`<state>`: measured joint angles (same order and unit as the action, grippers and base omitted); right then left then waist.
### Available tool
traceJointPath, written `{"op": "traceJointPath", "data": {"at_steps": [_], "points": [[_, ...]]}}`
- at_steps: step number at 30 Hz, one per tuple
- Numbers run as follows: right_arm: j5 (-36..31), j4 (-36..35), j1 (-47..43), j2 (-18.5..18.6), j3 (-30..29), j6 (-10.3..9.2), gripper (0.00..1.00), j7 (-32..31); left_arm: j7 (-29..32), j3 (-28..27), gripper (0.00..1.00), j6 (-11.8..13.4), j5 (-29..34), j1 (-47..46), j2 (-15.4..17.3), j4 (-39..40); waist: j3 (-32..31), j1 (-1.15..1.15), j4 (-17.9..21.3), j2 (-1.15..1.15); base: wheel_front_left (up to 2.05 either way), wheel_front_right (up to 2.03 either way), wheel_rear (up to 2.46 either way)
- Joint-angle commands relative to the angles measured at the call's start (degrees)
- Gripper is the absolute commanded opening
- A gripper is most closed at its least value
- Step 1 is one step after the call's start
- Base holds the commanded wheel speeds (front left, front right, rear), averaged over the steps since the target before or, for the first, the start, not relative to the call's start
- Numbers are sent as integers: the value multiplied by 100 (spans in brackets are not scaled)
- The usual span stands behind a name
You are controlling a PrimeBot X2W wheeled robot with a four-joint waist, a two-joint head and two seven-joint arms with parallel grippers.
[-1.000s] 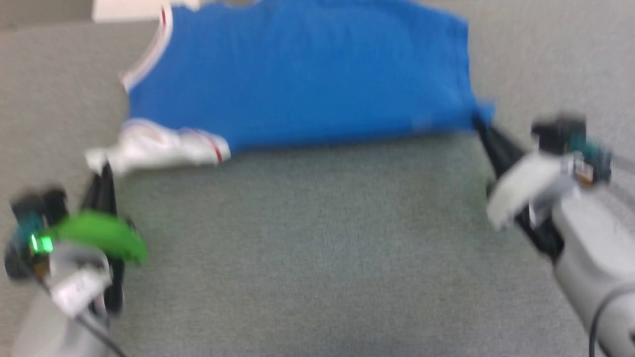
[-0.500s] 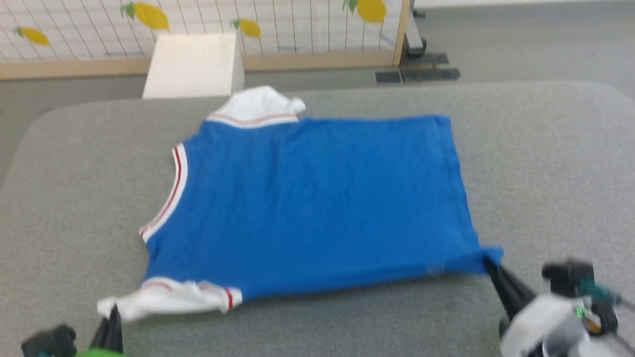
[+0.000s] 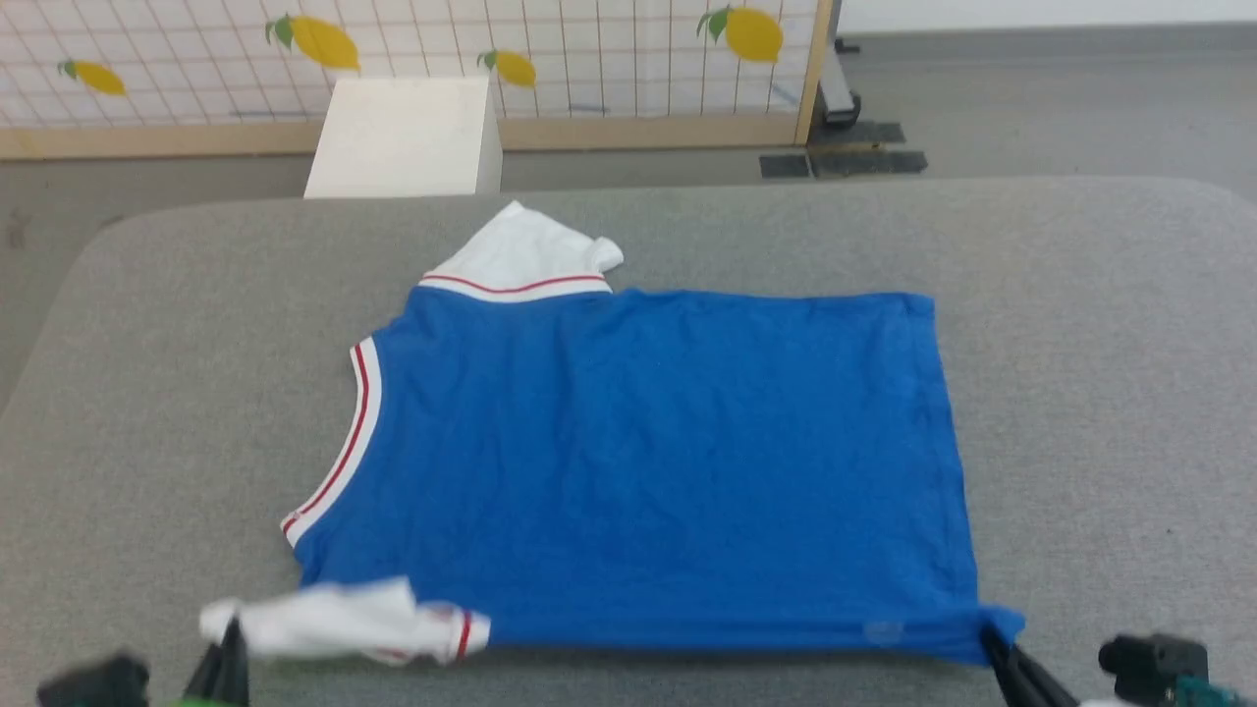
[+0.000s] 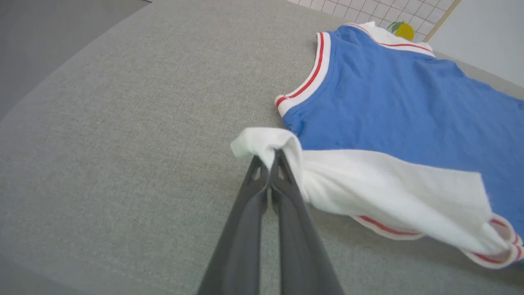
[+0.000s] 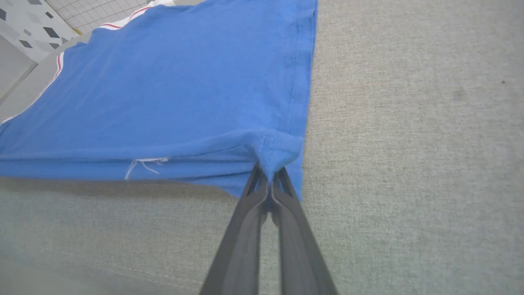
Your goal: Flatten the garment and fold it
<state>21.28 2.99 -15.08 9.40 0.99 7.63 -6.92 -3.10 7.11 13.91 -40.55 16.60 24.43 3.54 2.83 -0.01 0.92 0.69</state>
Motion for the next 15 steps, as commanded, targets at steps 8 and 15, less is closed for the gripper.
{"op": "traceJointPath", "data": {"at_steps": [8,15], "points": [[-15,332,1271,175,123,-14,0,-280,57,331,0,-461,228,-1994,72,-781,568,1,55,-69,0,0,0],[121,1001,2272,403,649,-14,0,-343,74,548,0,-755,288,-3017,-34,-1685,958,1,150,-69,0,0,0]]}}
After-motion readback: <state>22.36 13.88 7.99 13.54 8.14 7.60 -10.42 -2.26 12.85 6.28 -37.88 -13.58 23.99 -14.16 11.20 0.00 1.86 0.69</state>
